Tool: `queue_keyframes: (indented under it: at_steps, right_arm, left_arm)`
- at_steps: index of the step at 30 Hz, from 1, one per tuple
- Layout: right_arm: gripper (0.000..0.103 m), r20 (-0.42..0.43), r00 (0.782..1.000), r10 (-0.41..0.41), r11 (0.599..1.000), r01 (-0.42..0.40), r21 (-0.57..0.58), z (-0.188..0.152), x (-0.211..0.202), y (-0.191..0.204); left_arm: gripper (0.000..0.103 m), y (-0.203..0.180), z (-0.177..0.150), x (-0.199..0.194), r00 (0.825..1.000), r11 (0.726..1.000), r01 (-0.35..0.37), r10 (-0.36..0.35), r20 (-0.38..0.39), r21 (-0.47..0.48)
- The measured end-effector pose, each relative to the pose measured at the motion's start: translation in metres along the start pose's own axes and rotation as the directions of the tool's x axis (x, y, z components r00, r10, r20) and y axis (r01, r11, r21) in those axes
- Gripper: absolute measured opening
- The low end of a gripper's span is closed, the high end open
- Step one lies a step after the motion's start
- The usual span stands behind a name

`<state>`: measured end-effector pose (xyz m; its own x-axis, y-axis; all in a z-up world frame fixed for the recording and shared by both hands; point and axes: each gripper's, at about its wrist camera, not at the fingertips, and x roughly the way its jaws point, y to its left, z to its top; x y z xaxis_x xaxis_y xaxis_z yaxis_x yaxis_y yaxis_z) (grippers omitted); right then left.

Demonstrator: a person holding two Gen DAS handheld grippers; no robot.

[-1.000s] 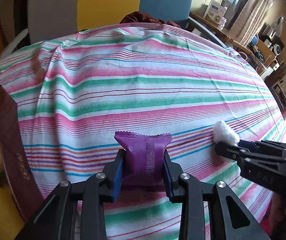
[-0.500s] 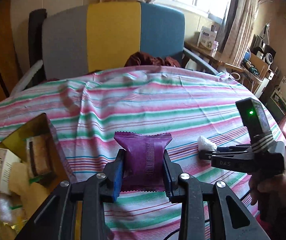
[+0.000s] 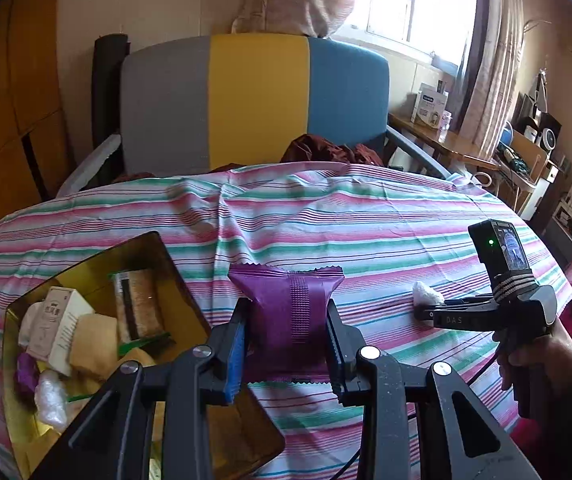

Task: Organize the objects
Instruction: 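Carry the purple pouch into the gold tray and open the left tool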

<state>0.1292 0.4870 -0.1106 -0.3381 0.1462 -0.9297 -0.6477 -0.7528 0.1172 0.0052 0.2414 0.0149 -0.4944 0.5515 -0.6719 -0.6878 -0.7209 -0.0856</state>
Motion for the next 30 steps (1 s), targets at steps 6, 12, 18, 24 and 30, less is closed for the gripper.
queue_keyframes:
  at_steps: [6, 12, 18, 24, 30]
  right_arm:
    - [0.03, 0.008, 1.0, -0.012, 1.0, 0.012, -0.012, 0.0, 0.001, 0.003]
    - [0.03, 0.013, 1.0, -0.024, 0.999, 0.024, -0.021, 0.001, 0.003, 0.006]
    - [0.03, 0.015, 0.999, -0.037, 0.999, 0.037, -0.023, 0.001, 0.002, 0.007]
    - [0.03, 0.013, 0.999, -0.045, 0.998, 0.045, -0.033, 0.001, 0.004, 0.007]
    - [0.03, 0.014, 0.999, -0.051, 0.998, 0.051, -0.037, 0.0, 0.003, 0.009]
  left_arm:
    - [0.034, 0.018, -0.007, -0.012, 1.0, 0.999, -0.015, 0.015, 0.008, -0.031]
    - [0.034, 0.04, -0.018, -0.016, 1.0, 0.997, -0.024, 0.024, -0.008, -0.08]
    - [0.034, 0.104, -0.039, -0.038, 0.998, 0.975, -0.062, 0.057, -0.031, -0.214]
    - [0.034, 0.172, -0.073, -0.065, 0.991, 0.928, -0.134, 0.118, -0.065, -0.349]
    - [0.034, 0.191, -0.089, -0.065, 0.989, 0.899, -0.146, 0.117, -0.095, -0.412]
